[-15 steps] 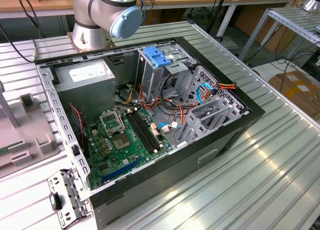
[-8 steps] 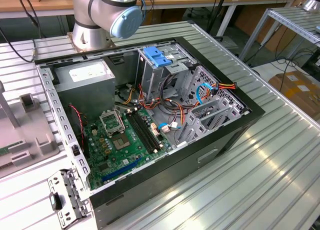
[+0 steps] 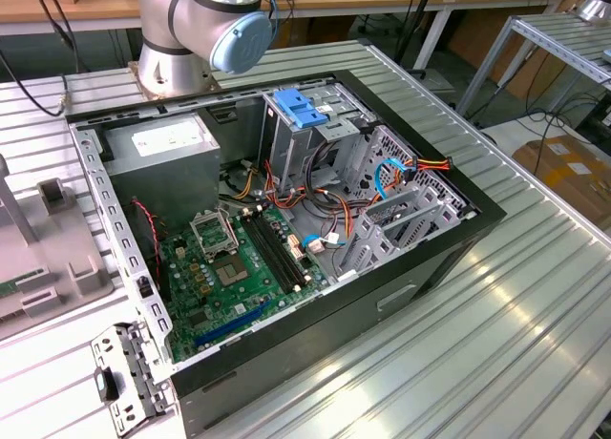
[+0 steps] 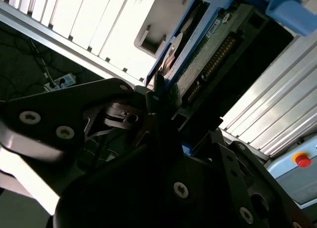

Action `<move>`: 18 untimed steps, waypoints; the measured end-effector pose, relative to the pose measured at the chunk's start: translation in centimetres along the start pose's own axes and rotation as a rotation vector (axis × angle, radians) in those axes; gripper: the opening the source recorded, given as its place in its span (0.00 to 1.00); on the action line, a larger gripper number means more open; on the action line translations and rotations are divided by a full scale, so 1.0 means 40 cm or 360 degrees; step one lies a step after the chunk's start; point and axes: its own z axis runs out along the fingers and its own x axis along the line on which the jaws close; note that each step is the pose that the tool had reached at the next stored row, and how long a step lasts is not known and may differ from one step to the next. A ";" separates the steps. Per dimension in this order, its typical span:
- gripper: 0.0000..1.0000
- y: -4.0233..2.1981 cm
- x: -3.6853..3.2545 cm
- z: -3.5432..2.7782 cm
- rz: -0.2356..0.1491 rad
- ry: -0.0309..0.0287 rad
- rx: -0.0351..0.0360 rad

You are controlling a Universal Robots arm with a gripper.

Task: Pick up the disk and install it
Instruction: 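Pick up the disk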

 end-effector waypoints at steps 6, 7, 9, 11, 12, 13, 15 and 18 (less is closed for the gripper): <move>0.36 0.001 0.000 -0.023 0.0000 0.00000 0.0000; 0.36 0.001 0.000 -0.026 0.0000 -0.00001 0.0000; 0.36 0.001 0.000 -0.033 0.0000 0.00000 0.0000; 0.36 0.001 0.000 -0.041 0.0000 -0.00001 0.0000; 0.36 0.001 0.000 -0.044 0.0000 -0.00001 0.0000; 0.36 0.001 0.001 -0.048 0.0000 0.00000 0.0000; 0.36 0.002 0.001 -0.077 0.0000 0.00000 0.0000; 0.36 0.003 0.001 -0.096 0.0000 0.00000 0.0000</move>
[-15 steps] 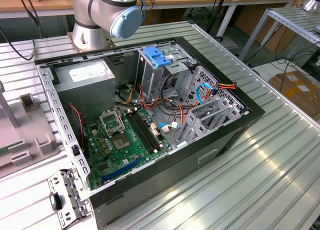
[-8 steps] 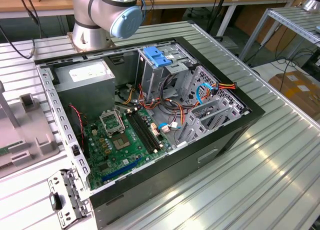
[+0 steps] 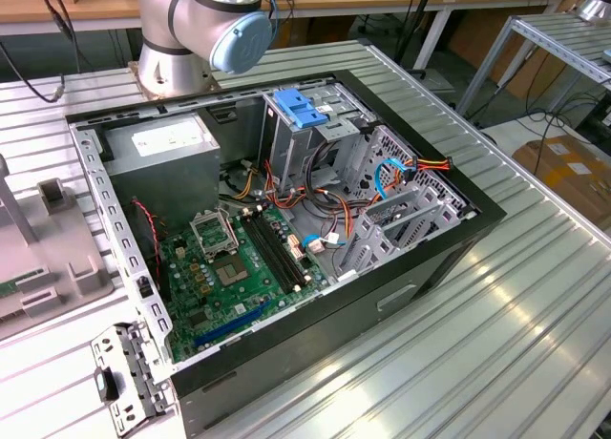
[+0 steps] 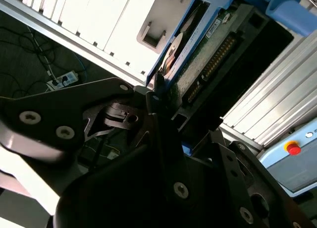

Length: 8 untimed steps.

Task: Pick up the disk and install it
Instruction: 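Pick up the disk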

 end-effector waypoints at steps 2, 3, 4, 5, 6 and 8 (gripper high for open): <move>0.36 0.000 0.000 0.000 0.0000 0.00001 0.0000; 0.36 -0.001 0.000 0.000 0.0000 0.00001 0.0000; 0.36 -0.001 0.000 0.000 0.0000 0.00000 0.0000; 0.36 -0.002 0.000 0.000 0.0000 0.00001 0.0000; 0.36 -0.003 0.001 0.000 0.0000 0.00000 0.0000; 0.36 -0.005 0.001 0.000 0.0000 0.00000 0.0000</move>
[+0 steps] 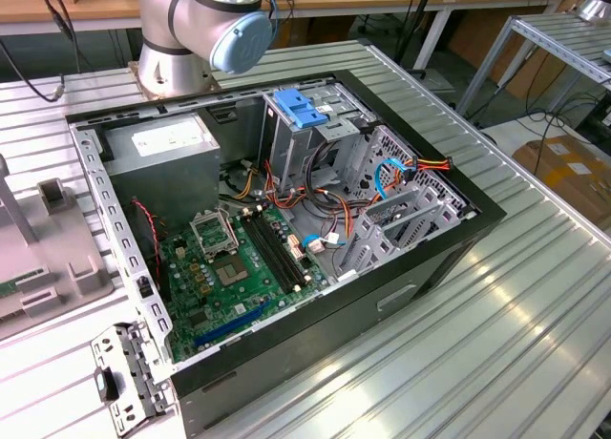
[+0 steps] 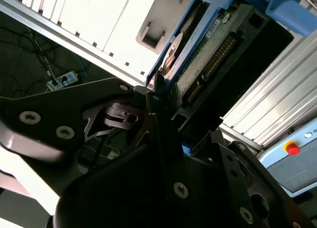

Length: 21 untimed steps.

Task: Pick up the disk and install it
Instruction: 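Pick up the disk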

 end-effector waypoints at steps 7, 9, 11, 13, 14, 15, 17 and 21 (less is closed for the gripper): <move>0.36 -0.011 0.002 0.000 0.0000 0.00000 0.0000; 0.36 -0.014 0.002 0.000 0.0000 0.00000 0.0000; 0.36 -0.017 0.002 0.000 0.0000 0.00000 0.0000; 0.36 -0.021 0.003 -0.001 0.0000 0.00000 0.0000; 0.36 -0.022 0.003 -0.001 0.0000 0.00000 0.0000; 0.36 -0.024 0.003 -0.001 0.0000 0.00000 0.0000; 0.36 -0.029 0.003 -0.001 0.0000 0.00000 0.0000; 0.36 -0.047 0.004 -0.001 0.0000 0.00000 0.0000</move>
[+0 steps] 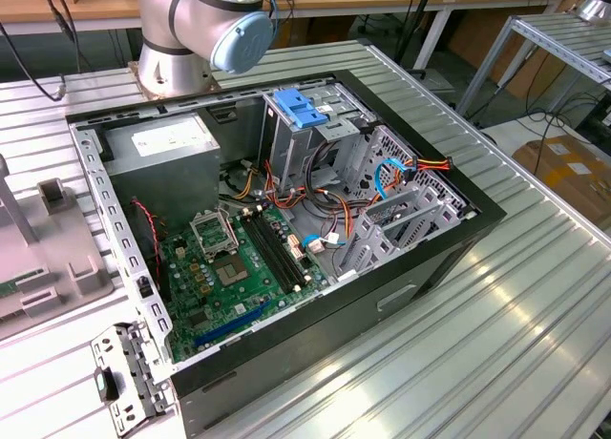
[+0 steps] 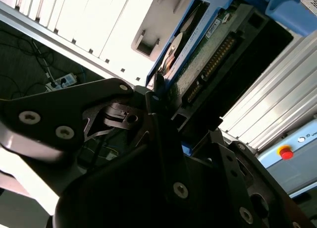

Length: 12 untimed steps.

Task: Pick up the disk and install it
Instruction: 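Pick up the disk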

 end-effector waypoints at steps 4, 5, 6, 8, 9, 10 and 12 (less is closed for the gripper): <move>0.36 -0.015 0.001 0.000 0.0000 0.00000 0.0000; 0.36 -0.018 0.001 -0.001 0.0000 0.00000 0.0000; 0.36 -0.020 0.001 -0.001 0.0000 0.00000 0.0000; 0.36 -0.025 0.001 -0.001 0.0000 0.00000 0.0000; 0.36 -0.028 0.001 -0.001 0.0000 -0.00001 0.0000; 0.36 -0.031 0.001 -0.001 0.0000 -0.00001 0.0000; 0.36 -0.038 0.002 -0.001 0.0000 0.00000 0.0000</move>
